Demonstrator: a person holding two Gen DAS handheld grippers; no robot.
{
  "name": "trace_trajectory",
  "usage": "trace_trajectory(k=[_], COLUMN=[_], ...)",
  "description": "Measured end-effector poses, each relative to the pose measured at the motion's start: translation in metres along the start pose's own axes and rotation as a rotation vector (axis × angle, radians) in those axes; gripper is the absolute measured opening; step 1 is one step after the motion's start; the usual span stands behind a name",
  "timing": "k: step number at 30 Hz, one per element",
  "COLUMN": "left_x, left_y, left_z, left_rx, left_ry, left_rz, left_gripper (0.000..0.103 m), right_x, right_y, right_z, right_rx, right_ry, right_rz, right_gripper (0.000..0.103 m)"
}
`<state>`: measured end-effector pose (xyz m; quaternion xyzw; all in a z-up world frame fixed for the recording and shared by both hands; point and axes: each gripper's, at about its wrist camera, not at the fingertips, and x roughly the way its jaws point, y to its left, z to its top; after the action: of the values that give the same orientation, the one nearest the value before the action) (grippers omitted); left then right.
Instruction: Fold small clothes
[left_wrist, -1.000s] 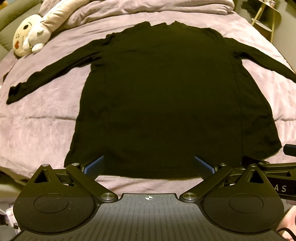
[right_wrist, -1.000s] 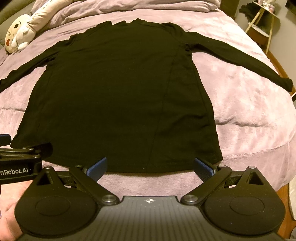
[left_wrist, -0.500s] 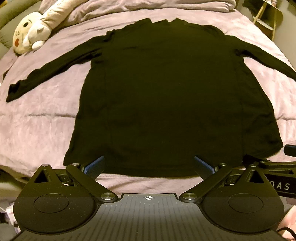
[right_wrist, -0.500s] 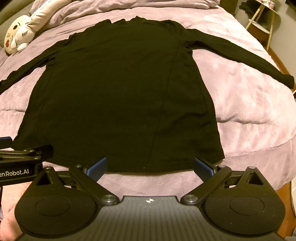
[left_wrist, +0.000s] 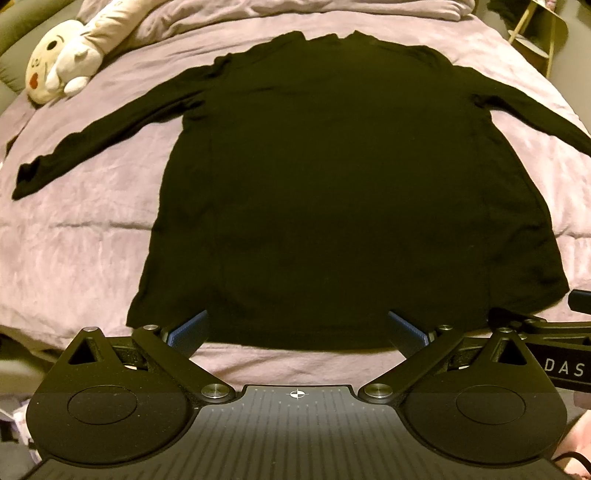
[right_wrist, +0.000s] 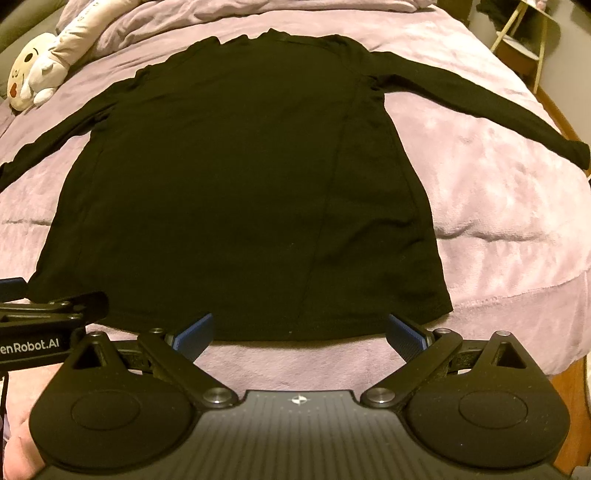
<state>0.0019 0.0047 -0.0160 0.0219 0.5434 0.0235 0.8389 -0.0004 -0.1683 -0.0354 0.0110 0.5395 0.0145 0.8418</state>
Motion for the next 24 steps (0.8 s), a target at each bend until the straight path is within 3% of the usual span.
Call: trace_trajectory(k=[24], left_x=[0.011], left_y=[-0.007], left_z=[0.0], left_rx=[0.017], left_ry=[0.03], left_rz=[0.014], left_gripper=[0.103], right_x=[0.0], right_y=[-0.014], right_z=[-0.004], right_rx=[0.048], right_ry=[-0.02], right_rz=[0.083], right_gripper=[0.099])
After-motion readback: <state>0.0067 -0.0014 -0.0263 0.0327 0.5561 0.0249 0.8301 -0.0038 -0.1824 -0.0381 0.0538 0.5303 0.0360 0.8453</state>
